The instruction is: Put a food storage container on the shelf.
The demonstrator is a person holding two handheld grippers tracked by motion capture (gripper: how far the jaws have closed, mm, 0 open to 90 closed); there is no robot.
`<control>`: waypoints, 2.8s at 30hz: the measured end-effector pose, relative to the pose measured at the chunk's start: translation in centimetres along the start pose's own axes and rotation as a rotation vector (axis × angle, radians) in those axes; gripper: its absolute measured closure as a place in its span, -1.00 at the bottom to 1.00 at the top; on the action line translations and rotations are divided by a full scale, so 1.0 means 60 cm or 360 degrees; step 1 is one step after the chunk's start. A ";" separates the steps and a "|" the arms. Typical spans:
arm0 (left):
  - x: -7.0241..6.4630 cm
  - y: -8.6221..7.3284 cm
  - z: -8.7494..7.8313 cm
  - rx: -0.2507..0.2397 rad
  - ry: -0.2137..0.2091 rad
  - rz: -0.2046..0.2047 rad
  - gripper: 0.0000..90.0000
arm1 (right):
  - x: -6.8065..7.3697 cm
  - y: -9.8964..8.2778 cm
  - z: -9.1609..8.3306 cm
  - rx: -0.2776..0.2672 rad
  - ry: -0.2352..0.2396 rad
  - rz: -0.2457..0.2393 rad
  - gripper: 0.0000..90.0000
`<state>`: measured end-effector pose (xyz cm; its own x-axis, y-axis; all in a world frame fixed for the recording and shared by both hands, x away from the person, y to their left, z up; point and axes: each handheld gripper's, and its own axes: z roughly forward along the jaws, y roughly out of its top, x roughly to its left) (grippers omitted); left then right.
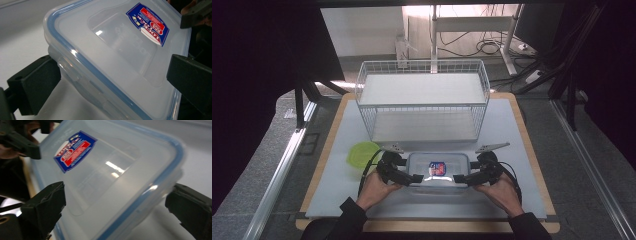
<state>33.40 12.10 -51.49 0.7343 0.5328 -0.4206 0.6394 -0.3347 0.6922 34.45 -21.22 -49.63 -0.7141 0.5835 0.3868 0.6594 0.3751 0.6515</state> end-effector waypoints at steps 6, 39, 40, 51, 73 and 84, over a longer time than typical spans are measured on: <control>-0.012 0.000 -0.005 0.0037 0.0039 0.0033 -0.96 | 0.009 -0.002 -0.010 0.0009 -0.0025 -0.0006 -0.83; -0.044 -0.041 -0.060 -0.0193 0.0043 -0.0093 0.04 | 0.024 -0.033 -0.068 -0.0133 0.0023 0.0221 0.15; -0.046 -0.040 -0.060 -0.0195 0.0057 -0.0091 0.04 | 0.024 -0.033 -0.068 -0.0133 0.0023 0.0221 0.15; -0.040 -0.039 -0.065 -0.0235 0.0057 -0.0102 0.09 | 0.035 -0.029 -0.072 -0.0244 -0.0011 0.0170 0.19; -0.042 0.020 -0.141 -0.0338 0.0119 -0.0033 0.11 | 0.061 0.055 -0.094 -0.0349 0.0017 0.0067 0.20; -0.037 0.064 -0.173 -0.0378 0.0112 -0.0030 0.11 | 0.071 0.114 -0.116 -0.0393 0.0022 0.0033 0.21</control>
<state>31.84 17.72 -41.81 0.6995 0.5931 -0.3987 0.5754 -0.1364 0.8064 34.30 -21.17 -38.97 -0.7052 0.5788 0.4095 0.5978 0.1747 0.7824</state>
